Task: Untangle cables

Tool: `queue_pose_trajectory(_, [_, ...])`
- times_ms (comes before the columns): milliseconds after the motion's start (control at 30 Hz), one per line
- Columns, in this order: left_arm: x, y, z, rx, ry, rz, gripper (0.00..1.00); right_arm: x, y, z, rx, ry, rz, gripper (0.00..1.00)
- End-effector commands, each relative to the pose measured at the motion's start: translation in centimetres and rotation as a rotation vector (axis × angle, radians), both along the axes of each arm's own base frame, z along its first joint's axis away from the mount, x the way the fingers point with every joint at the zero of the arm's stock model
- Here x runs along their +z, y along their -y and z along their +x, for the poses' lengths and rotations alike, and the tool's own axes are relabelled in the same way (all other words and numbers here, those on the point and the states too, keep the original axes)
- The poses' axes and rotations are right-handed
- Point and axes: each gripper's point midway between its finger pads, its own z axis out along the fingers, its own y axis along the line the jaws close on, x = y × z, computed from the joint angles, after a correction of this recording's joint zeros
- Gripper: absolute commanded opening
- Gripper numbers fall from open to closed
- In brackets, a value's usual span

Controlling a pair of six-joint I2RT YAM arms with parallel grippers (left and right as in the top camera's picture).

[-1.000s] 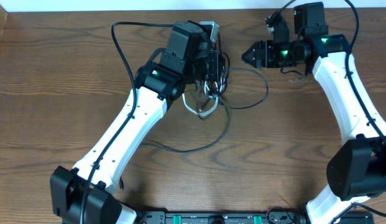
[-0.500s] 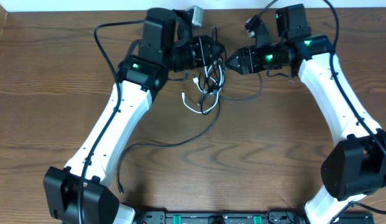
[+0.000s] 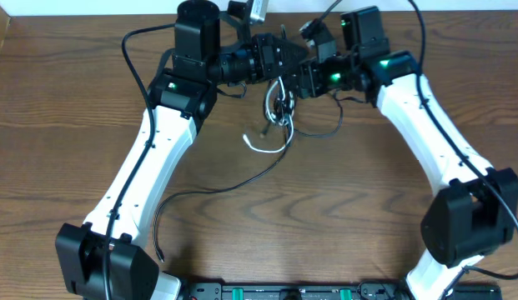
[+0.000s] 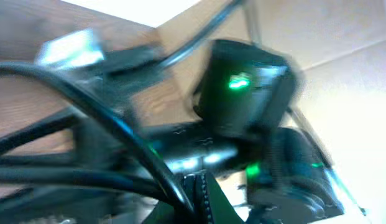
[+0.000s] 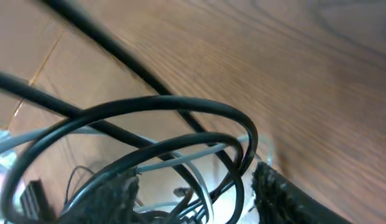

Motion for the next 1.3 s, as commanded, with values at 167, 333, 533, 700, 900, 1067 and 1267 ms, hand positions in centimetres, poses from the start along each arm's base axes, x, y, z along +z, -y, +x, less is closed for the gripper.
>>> queue_pose_trajectory(167, [4.8,0.0,-1.6,-0.114,-0.016,-0.165,0.07,-6.3,0.1,4.1,-0.28,-0.268,0.082,0.39])
queue_pose_trajectory(333, [8.6,-2.0,-1.3,-0.122,0.045,-0.26,0.07,-9.2,3.9,5.1,-0.407,-0.342,0.02,0.3])
queue_pose_trajectory(533, [13.1,-6.3,-0.5,-0.053,0.146,-0.369,0.07,-11.1,9.7,5.2,-0.52,-0.385,-0.088,0.19])
queue_pose_trajectory(700, [13.3,-8.7,0.5,0.001,0.148,-0.375,0.07,-10.1,10.2,4.3,-0.322,-0.347,-0.027,0.11])
queue_pose_trajectory(900, [12.9,-8.8,1.4,0.042,0.157,-0.369,0.08,-2.8,4.9,0.9,0.101,-0.144,0.216,0.29])
queue_pose_trajectory(1067, [12.1,-9.2,2.9,0.113,0.107,-0.372,0.08,3.4,2.1,-1.1,0.213,0.076,0.207,0.41])
queue_pose_trajectory(1267, [10.1,-9.9,5.2,0.232,-0.035,-0.379,0.07,5.1,-0.6,-1.8,0.217,0.198,0.11,0.54])
